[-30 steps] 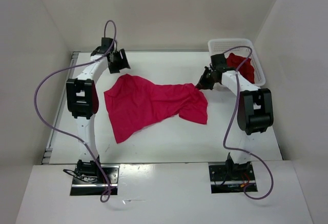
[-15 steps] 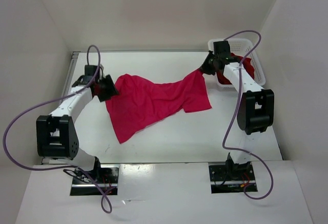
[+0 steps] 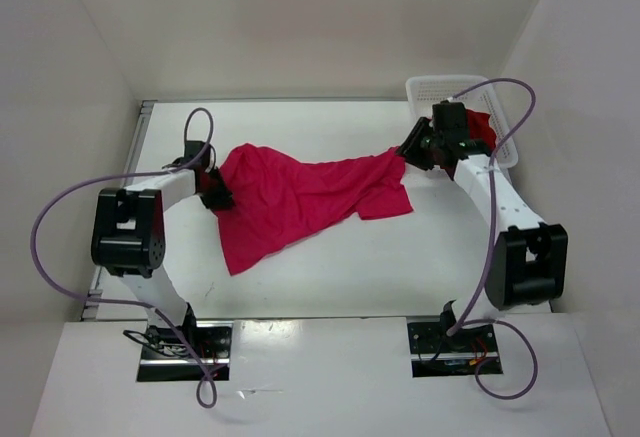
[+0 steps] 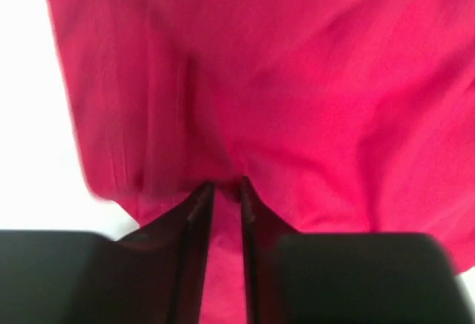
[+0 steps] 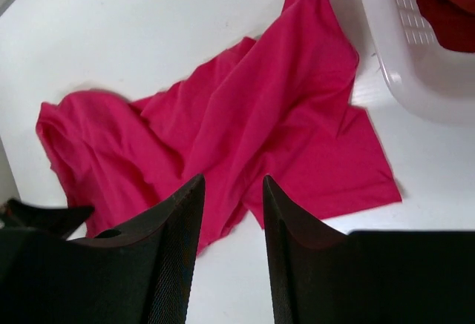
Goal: Fold and stack the t-shirts
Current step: Flatten out the tshirt
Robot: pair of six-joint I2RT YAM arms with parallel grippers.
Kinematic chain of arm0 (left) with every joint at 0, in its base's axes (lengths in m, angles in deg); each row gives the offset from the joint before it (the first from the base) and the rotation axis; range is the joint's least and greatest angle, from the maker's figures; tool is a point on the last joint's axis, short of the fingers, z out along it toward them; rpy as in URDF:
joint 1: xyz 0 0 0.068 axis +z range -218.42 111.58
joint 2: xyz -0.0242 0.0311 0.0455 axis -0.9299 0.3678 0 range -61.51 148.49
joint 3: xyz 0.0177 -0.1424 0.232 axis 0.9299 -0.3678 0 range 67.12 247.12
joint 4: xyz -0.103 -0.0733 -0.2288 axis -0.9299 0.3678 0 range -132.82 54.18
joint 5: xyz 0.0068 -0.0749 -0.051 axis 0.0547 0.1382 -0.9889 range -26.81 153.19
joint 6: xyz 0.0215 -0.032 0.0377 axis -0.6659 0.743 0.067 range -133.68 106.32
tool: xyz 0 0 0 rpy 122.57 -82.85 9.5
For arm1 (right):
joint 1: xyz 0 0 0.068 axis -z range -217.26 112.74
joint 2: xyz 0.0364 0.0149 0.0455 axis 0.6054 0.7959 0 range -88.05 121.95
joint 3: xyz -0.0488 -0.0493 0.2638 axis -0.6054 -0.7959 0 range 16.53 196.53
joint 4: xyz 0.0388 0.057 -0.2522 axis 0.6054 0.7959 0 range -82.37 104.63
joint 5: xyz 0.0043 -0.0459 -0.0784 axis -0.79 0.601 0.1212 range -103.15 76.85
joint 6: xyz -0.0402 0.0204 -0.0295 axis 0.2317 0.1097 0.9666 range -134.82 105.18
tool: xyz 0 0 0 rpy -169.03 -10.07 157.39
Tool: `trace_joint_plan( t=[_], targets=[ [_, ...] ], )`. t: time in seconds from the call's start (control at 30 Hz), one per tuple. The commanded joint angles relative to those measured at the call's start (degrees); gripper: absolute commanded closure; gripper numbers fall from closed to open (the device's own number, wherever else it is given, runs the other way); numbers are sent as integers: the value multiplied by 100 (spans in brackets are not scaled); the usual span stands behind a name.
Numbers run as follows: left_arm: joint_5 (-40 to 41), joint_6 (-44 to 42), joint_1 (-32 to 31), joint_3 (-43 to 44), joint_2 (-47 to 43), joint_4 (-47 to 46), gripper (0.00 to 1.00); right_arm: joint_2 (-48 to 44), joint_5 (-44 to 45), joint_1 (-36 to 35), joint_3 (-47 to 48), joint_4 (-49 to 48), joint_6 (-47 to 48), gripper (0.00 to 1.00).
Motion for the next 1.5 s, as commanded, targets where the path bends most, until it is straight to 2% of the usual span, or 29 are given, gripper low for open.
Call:
trace_joint_plan(
  t=[0.0, 0.1, 0.13, 0.23, 0.27, 0.37, 0.4, 0.5, 0.53, 0.6, 0.63, 0.67, 0.73, 0.77, 0.8, 0.9, 1.0, 1.03, 1.17, 1.47],
  targets=[
    [249, -116, -4, 632, 590, -374, 75, -659, 13, 44, -297, -119, 105, 58],
    [249, -248, -4, 1301, 1423, -374, 79, -914, -48, 44, -508, -67, 105, 58],
    [249, -248, -4, 1886, 1583, -304, 81, -993, -109, 44, -578, -67, 105, 58],
    [91, -195, -4, 2917, 2085, 46, 81, -993, -162, 44, -684, -119, 105, 58],
    [90, -134, -4, 3373, 2086, 126, 73, -993, -162, 44, -684, -67, 105, 58],
    [212, -133, -4, 3361, 1587, 66, 51, -1046, -302, 44, -753, -67, 105, 58],
    [309, -220, -4, 3108, 1193, 65, 38, -1116, -355, 44, -754, -67, 105, 58],
    [486, -221, 233, 2484, 411, 65, 14, -1169, -496, 44, -912, -67, 105, 58],
    [416, -221, 303, 1889, 190, -30, 9, -1169, -496, 44, -1043, -136, 105, 58],
    [416, -46, 435, 1271, -459, -84, 0, -1231, -549, 44, -1114, -189, 105, 58],
    [416, 172, 436, 990, -689, -84, 0, -1231, -601, 44, -1114, -190, 105, 60],
    [311, 279, 558, 387, -900, -206, 0, -1231, -602, 44, -1115, -190, 166, 65],
    [47, 612, 673, -118, -1516, -427, 0, -1231, -663, -9, -1115, -190, 220, 76],
    [-67, 701, 673, -295, -1831, -427, 14, -1231, -663, -61, -1115, -138, 220, 84],
    [-137, 797, 725, -601, -1973, -427, 32, -1231, -611, -62, -1115, -137, 272, 86],
    [-270, 1245, 726, -1033, -2448, -401, 69, -1283, -611, -114, -1185, -137, 272, 86],
    [-87, 1728, 726, -1587, -2835, -400, 70, -1336, -681, -114, -1369, -137, 272, 84],
    [10, 1886, 726, -1701, -2906, -400, 65, -1397, -733, -114, -1369, -137, 272, 84],
    [73, 2729, 726, -2299, -2960, -961, 63, -1459, -787, -114, -1431, -137, 272, 83],
    [574, 3092, 726, -2695, -2810, -1208, 55, -1634, -787, -114, -1589, -84, 325, 79]
  ],
)
